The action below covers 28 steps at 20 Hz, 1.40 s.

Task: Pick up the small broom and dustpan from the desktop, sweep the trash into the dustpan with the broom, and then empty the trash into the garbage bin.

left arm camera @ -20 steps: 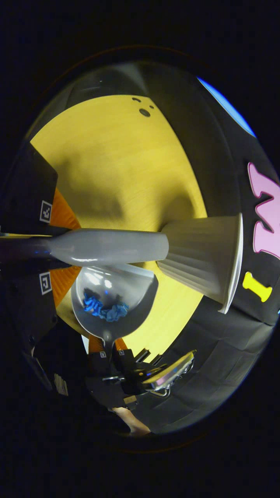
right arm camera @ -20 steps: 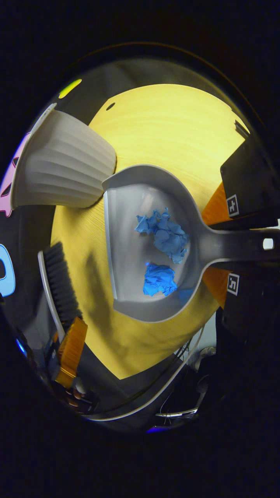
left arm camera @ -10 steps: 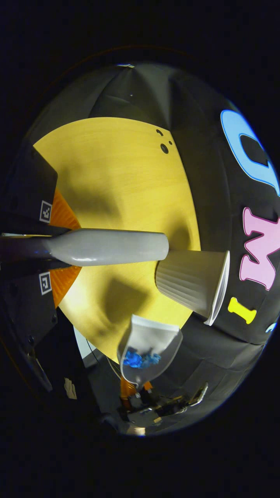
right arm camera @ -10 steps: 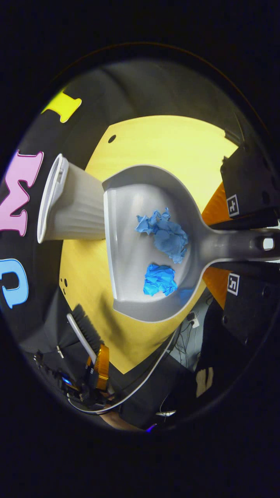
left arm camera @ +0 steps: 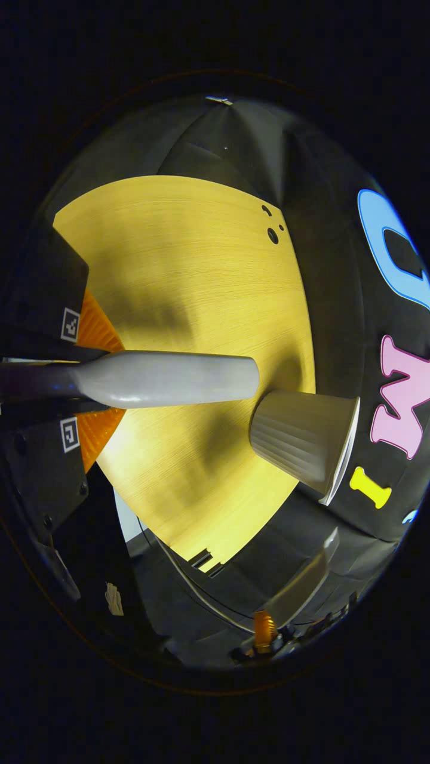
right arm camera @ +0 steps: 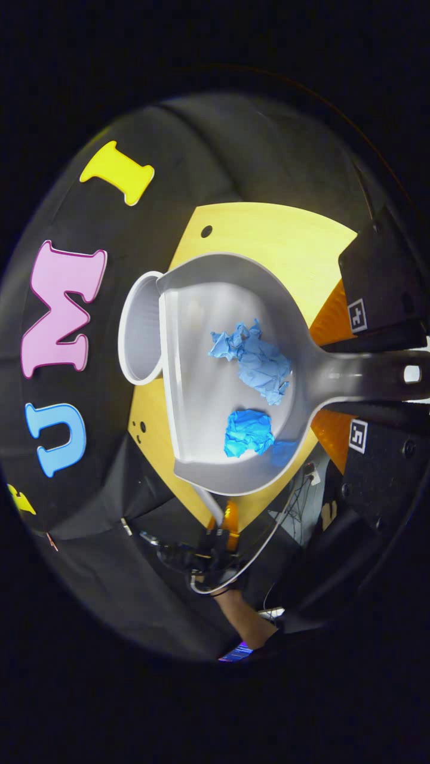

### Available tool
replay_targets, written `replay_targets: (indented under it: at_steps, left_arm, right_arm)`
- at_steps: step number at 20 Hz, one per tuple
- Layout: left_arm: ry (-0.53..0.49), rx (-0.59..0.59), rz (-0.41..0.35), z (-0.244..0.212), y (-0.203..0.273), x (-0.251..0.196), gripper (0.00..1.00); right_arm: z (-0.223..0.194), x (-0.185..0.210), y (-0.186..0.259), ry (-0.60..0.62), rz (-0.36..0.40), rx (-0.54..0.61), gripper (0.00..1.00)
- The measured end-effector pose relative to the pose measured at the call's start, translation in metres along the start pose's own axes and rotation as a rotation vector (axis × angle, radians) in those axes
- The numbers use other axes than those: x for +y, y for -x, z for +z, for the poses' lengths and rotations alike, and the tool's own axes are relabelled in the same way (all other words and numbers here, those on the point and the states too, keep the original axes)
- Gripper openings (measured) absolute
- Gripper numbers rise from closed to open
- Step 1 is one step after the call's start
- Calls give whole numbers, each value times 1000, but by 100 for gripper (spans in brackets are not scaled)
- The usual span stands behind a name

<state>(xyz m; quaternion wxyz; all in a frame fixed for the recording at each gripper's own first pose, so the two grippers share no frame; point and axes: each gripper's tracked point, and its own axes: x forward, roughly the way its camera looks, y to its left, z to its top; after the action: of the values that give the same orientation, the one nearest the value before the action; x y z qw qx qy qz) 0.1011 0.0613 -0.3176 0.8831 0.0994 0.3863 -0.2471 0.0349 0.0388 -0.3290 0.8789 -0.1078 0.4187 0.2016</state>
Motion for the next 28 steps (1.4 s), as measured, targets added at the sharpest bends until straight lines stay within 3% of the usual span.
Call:
replay_targets:
  at_steps: [2,7,10,14,19,22,28]
  left_arm:
    - [14,-11,-1,0,0,-2,31]
    - [71,-34,1,2,-5,-4,31]
    - [161,-68,8,4,-7,-8,31]
    - [254,-115,20,9,2,-8,31]
    - [257,-114,68,11,5,12,31]
    - [293,-104,82,9,2,19,31]
    - [328,-101,90,6,-2,22,31]
  right_arm:
    - [52,-16,7,27,-18,-34,37]
    - [118,-55,-18,37,-69,-118,37]
    - [152,-93,-59,90,-171,-164,37]
    - [169,-131,-113,129,-279,-147,37]
    - [172,-163,-146,207,-392,-123,38]
    - [183,-172,-149,331,-483,-154,37]
    - [199,-172,-152,721,-658,-190,37]
